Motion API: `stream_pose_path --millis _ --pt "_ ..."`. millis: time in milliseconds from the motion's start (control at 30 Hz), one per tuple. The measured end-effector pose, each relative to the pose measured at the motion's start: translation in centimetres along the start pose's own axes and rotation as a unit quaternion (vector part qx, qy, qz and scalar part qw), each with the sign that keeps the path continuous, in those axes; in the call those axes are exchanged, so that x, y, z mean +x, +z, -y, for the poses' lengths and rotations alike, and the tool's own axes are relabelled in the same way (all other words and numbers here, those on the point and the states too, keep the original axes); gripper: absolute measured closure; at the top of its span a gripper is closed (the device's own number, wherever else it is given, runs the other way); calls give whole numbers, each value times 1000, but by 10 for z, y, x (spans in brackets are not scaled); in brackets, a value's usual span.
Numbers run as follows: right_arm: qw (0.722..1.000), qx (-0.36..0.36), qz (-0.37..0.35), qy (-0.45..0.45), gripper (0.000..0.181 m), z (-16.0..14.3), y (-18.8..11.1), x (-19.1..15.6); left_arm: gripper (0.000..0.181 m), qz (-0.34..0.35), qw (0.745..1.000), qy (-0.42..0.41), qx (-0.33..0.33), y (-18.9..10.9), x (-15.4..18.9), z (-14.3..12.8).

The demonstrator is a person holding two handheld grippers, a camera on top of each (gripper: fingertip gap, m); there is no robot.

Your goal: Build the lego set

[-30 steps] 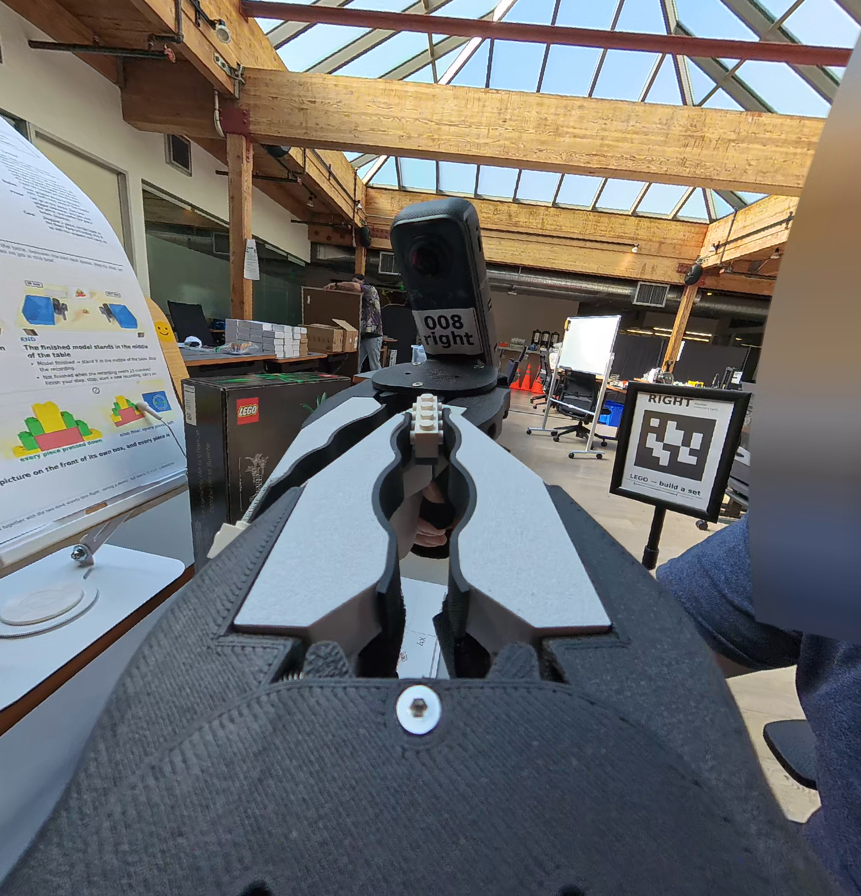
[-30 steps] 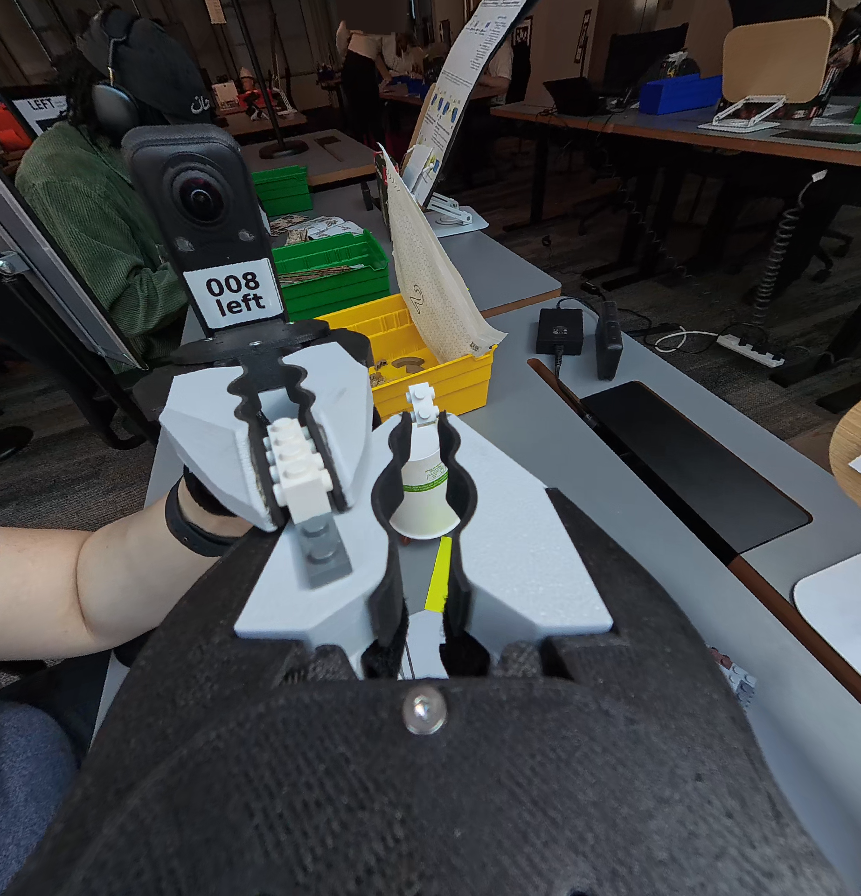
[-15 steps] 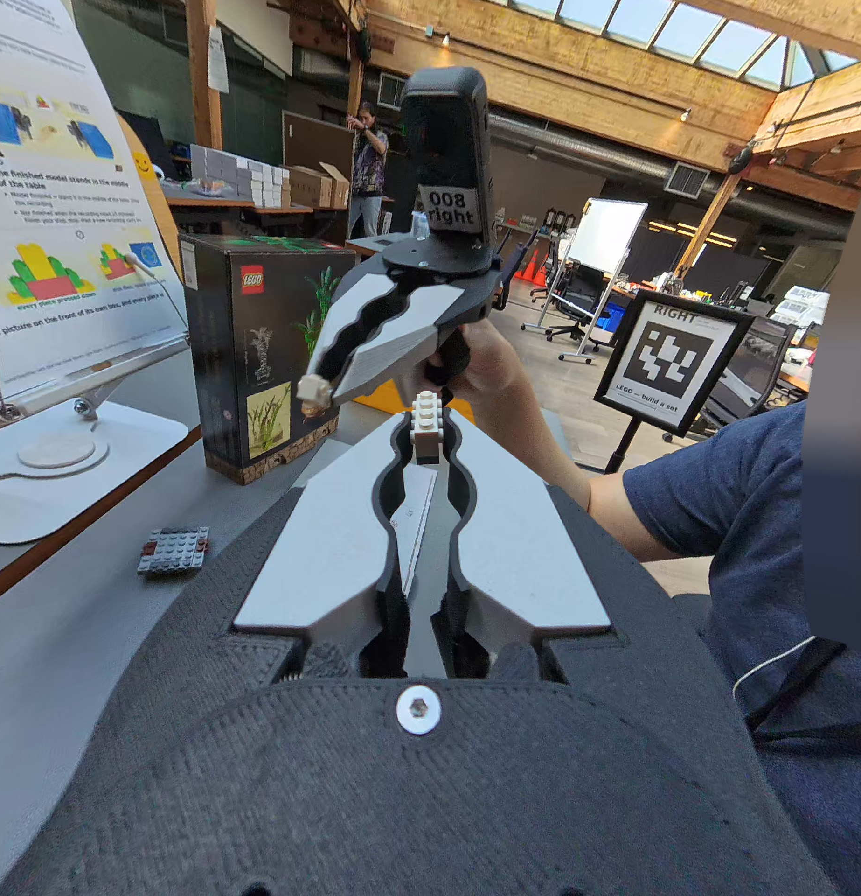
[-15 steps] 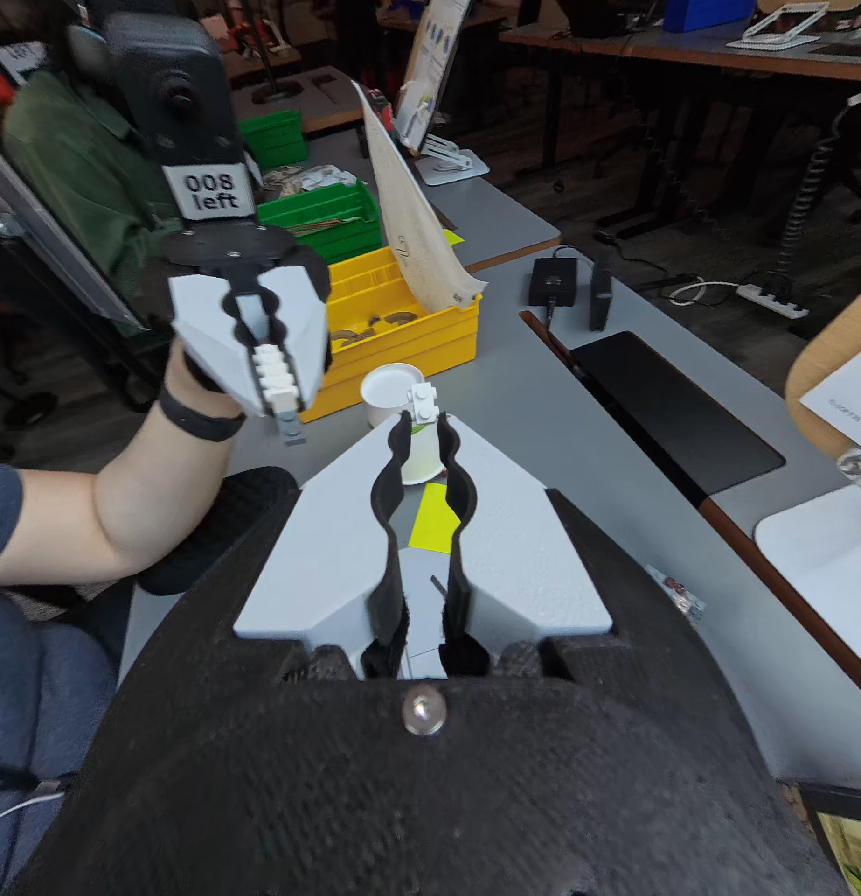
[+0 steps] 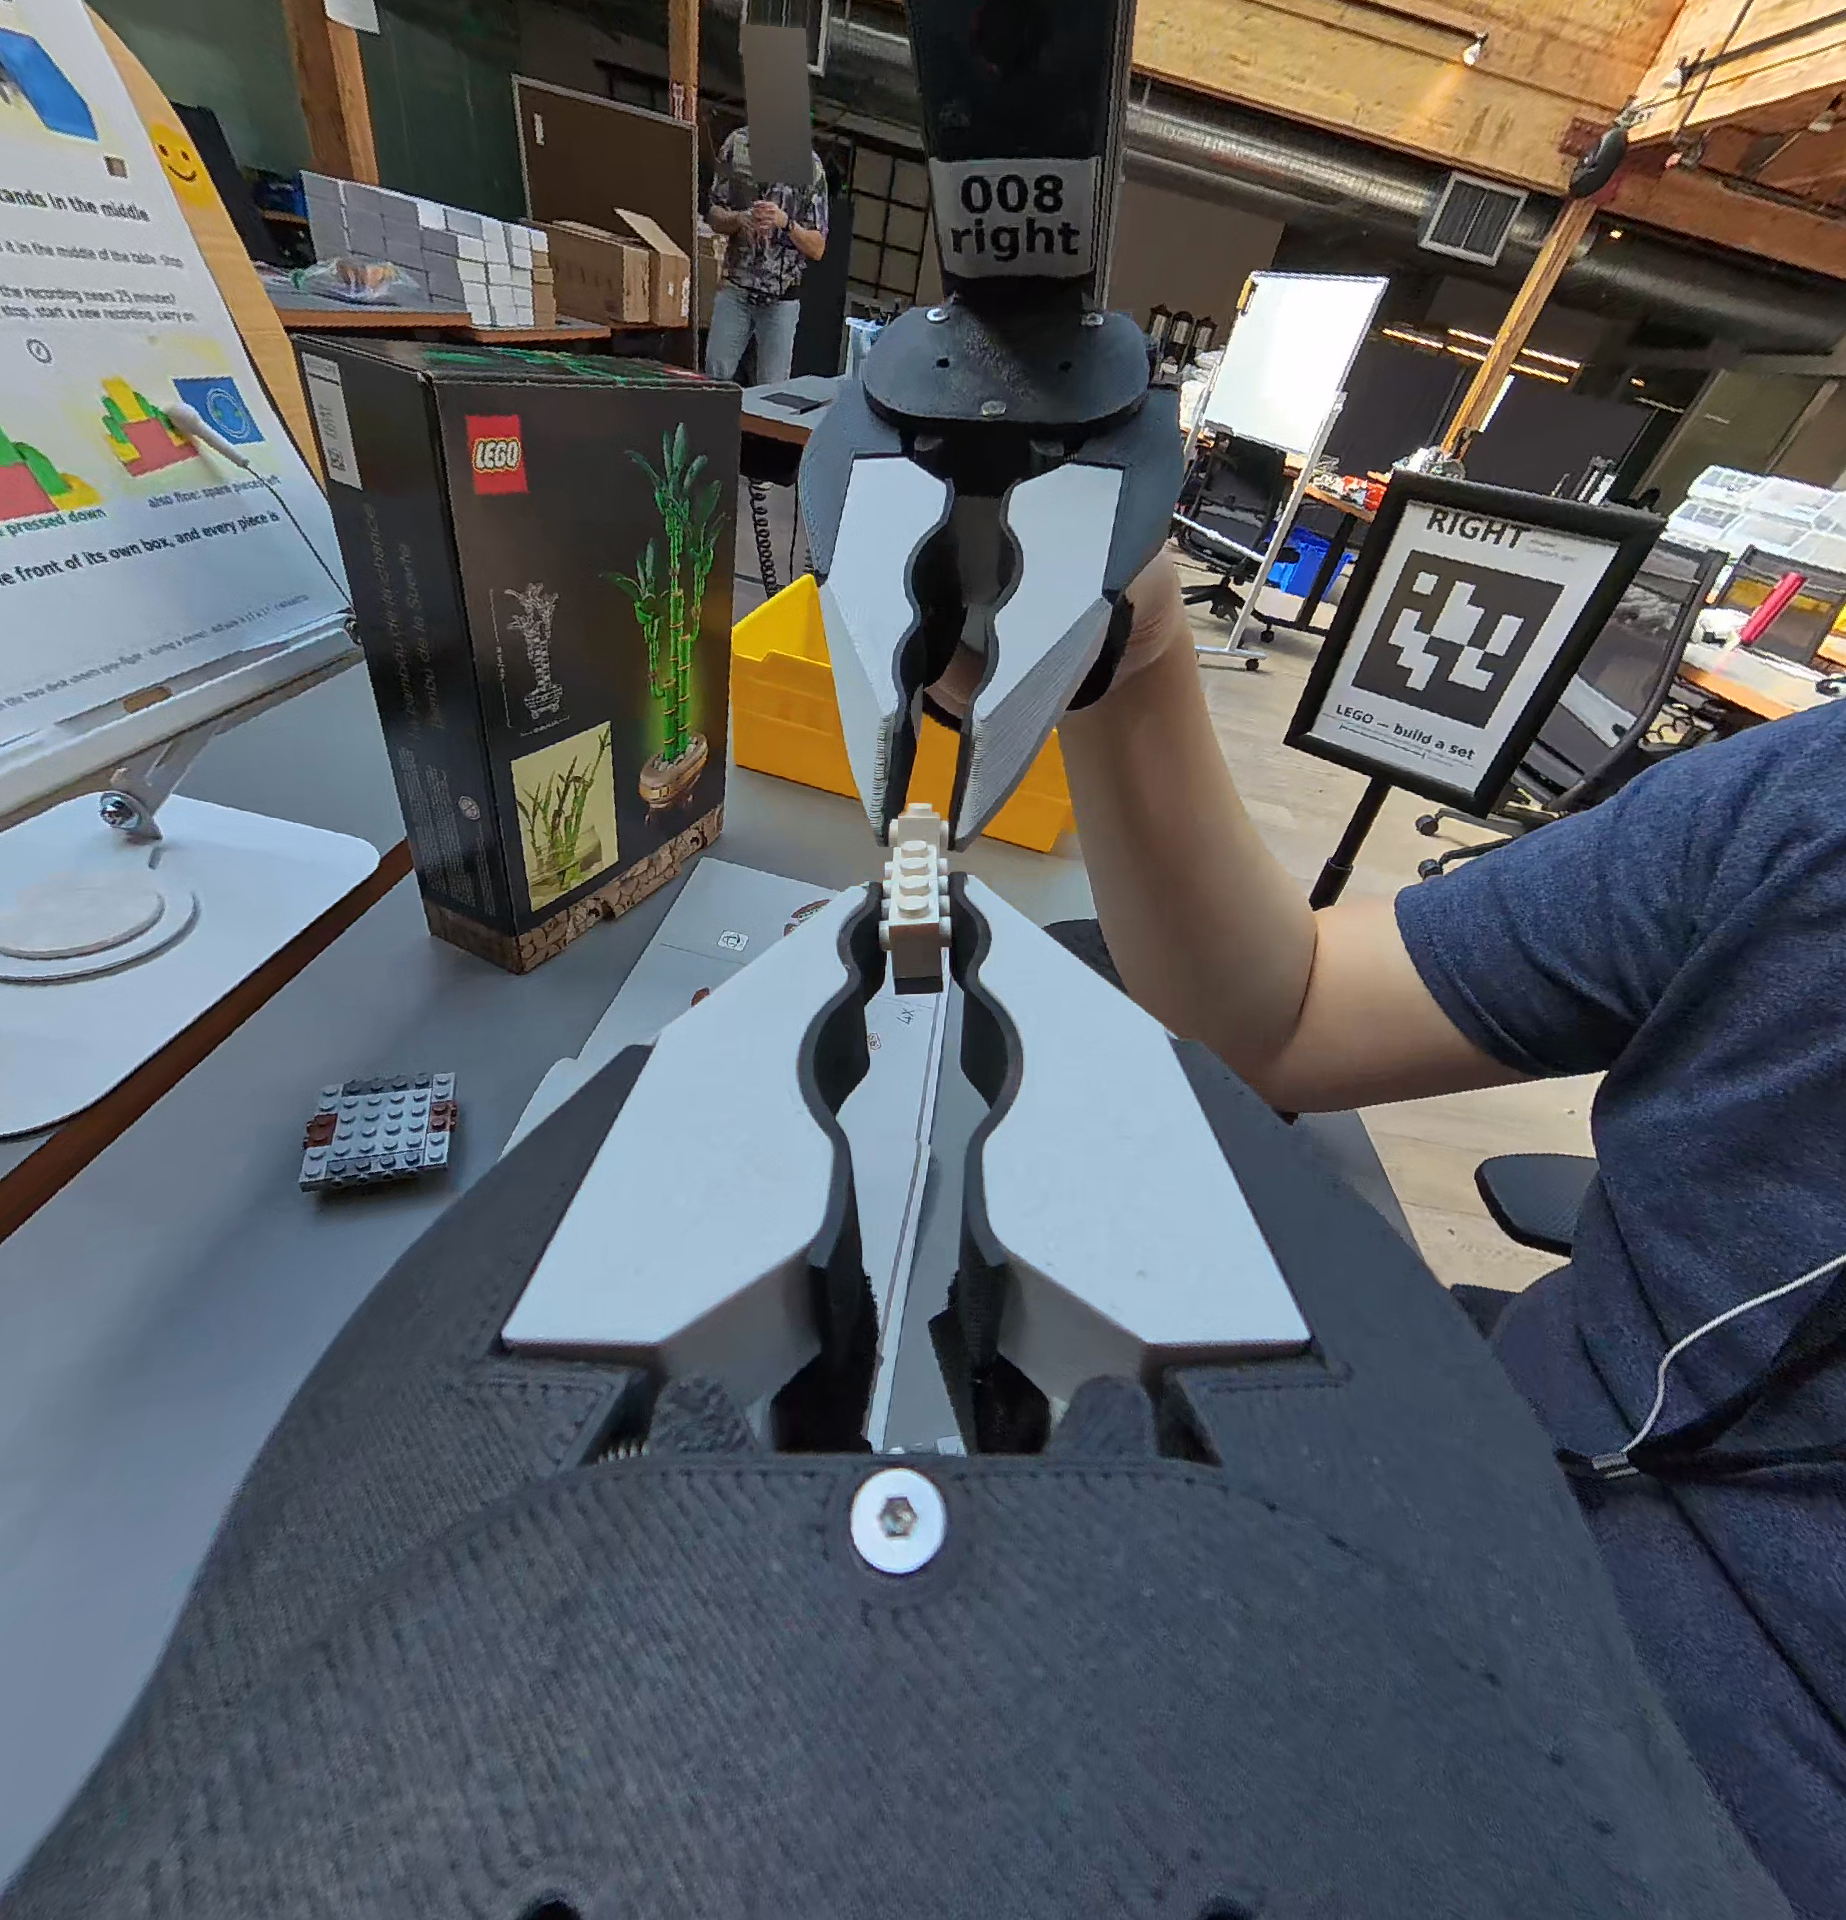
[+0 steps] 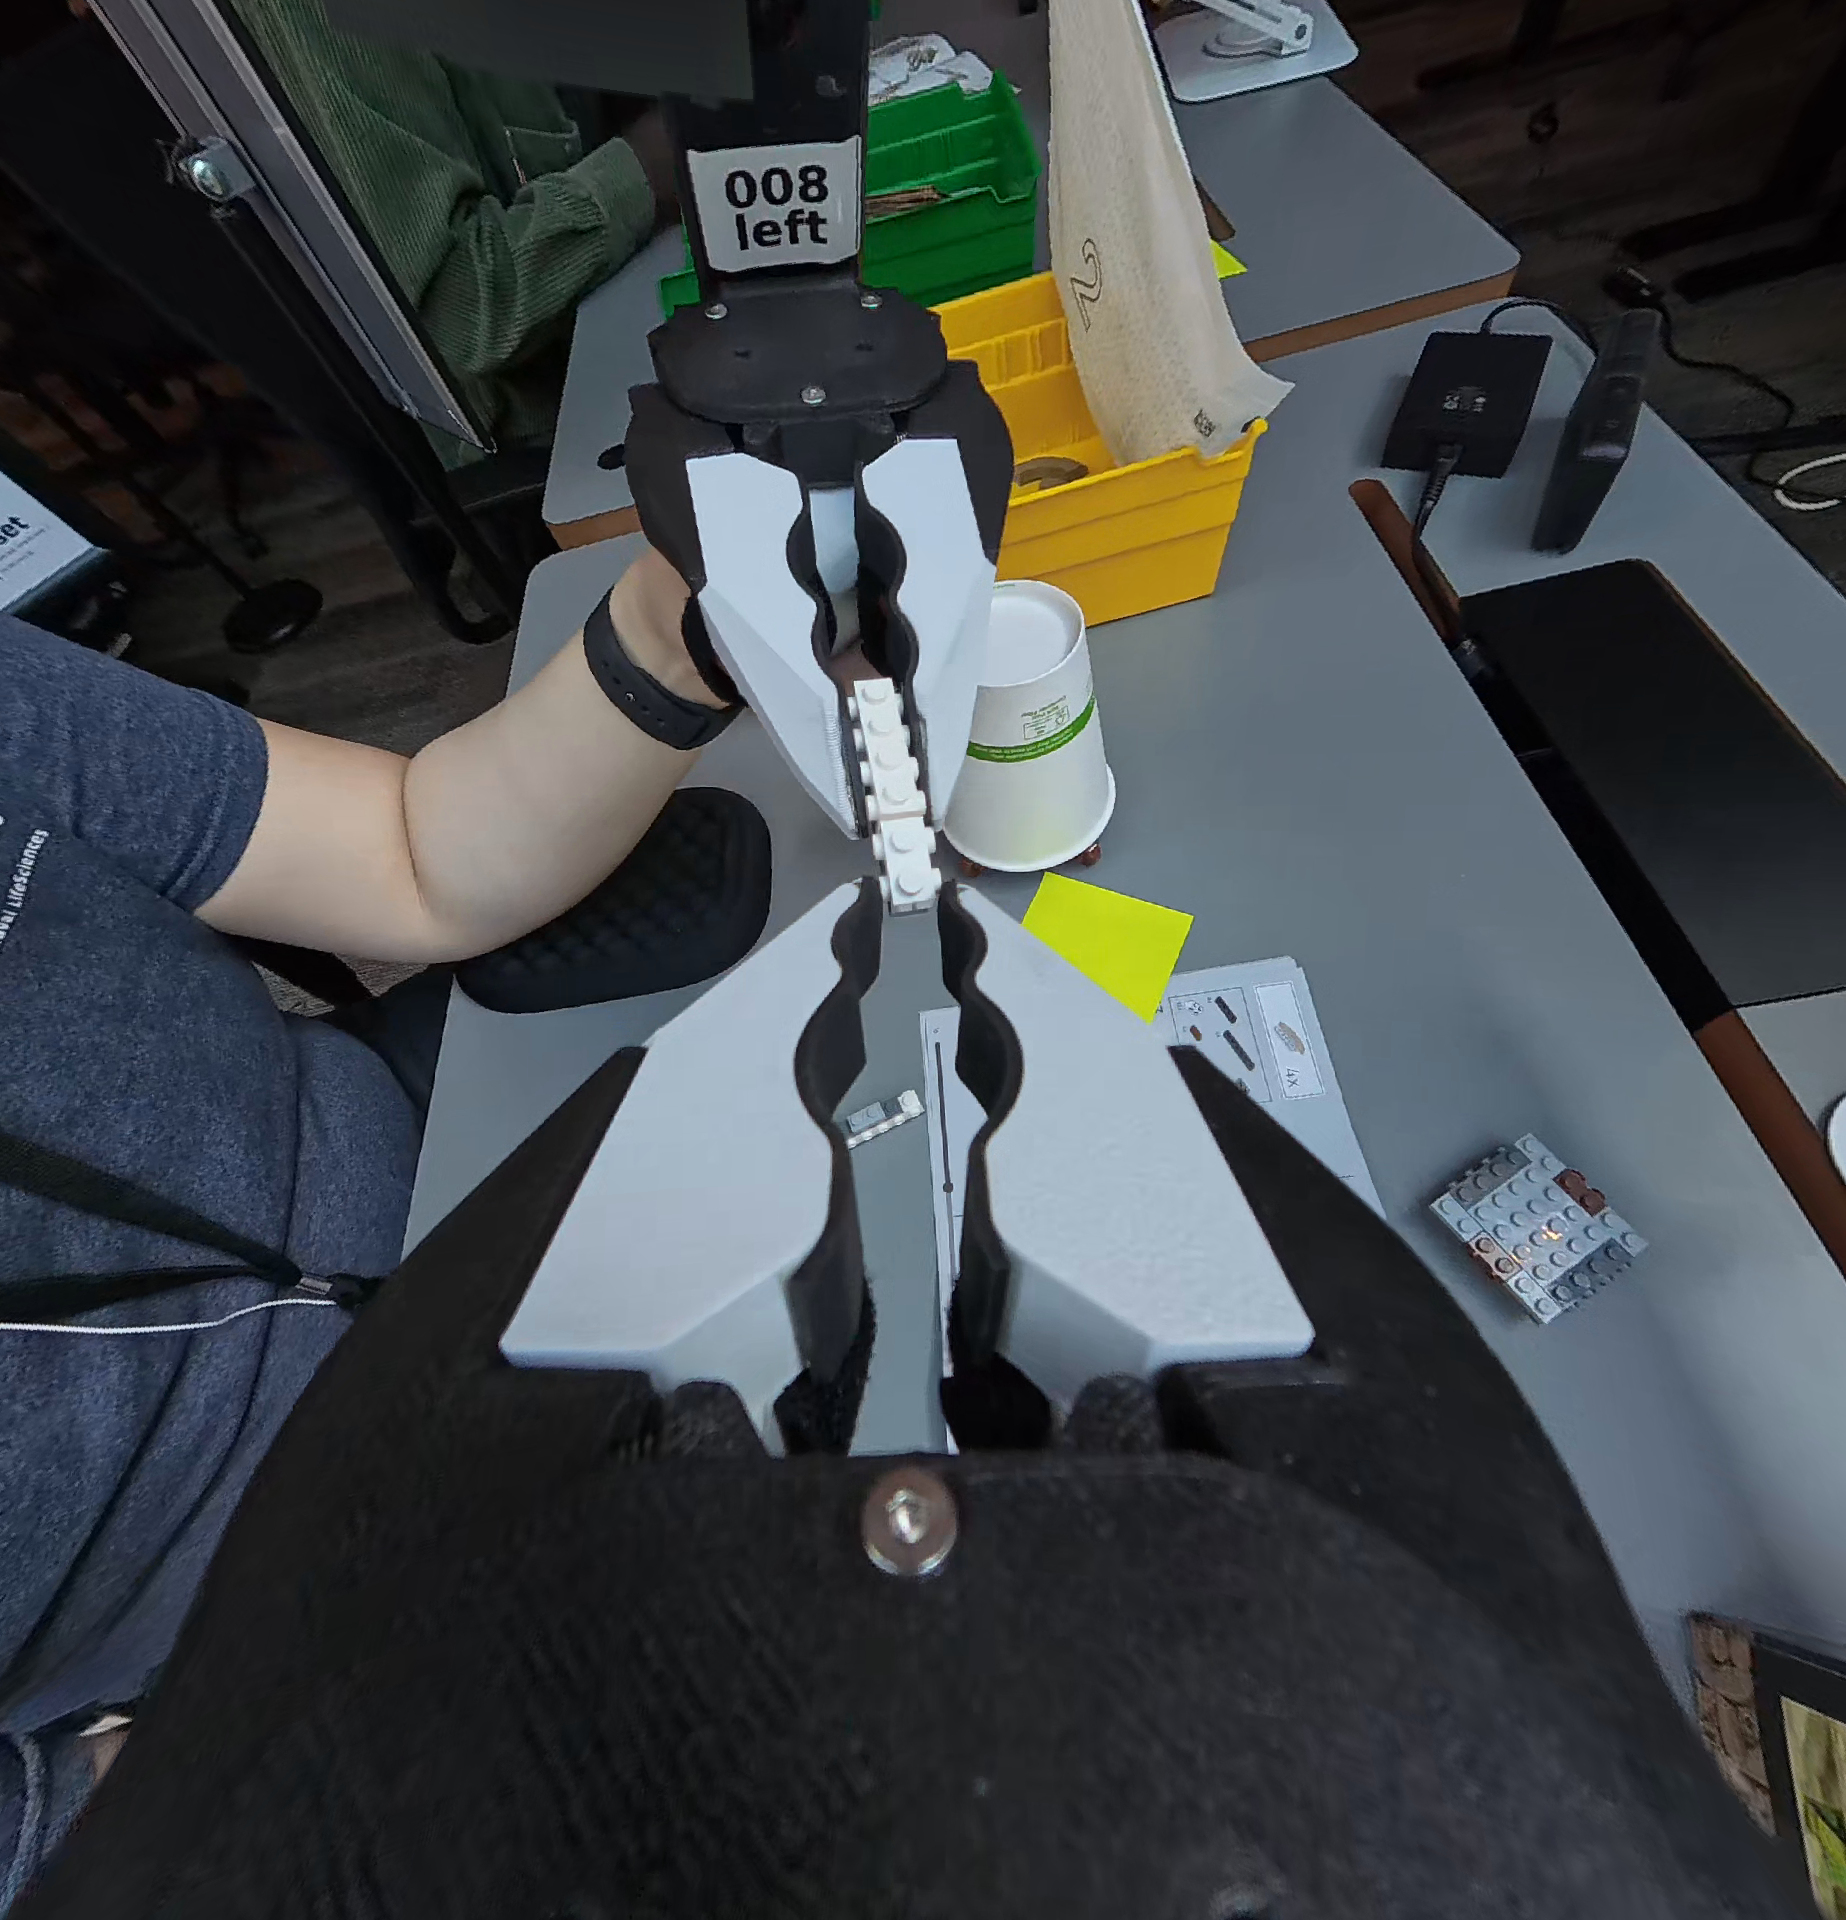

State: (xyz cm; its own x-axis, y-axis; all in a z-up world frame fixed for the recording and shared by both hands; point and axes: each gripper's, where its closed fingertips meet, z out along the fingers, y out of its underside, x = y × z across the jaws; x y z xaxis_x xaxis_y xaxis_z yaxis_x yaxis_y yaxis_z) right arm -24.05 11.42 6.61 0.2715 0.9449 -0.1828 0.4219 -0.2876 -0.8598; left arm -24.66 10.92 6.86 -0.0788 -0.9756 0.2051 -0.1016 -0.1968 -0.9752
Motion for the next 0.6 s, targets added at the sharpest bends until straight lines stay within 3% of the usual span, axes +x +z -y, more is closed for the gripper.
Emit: stream_pose_path --millis 367,600 --pt "1000 -3 25 15 171 -1 -12 -14 172 -12 999 28 -11 10 15 3" --pt "998 -55 19 -6 171 37 -23 -40 172 -54 996 1 67 -3 37 38"
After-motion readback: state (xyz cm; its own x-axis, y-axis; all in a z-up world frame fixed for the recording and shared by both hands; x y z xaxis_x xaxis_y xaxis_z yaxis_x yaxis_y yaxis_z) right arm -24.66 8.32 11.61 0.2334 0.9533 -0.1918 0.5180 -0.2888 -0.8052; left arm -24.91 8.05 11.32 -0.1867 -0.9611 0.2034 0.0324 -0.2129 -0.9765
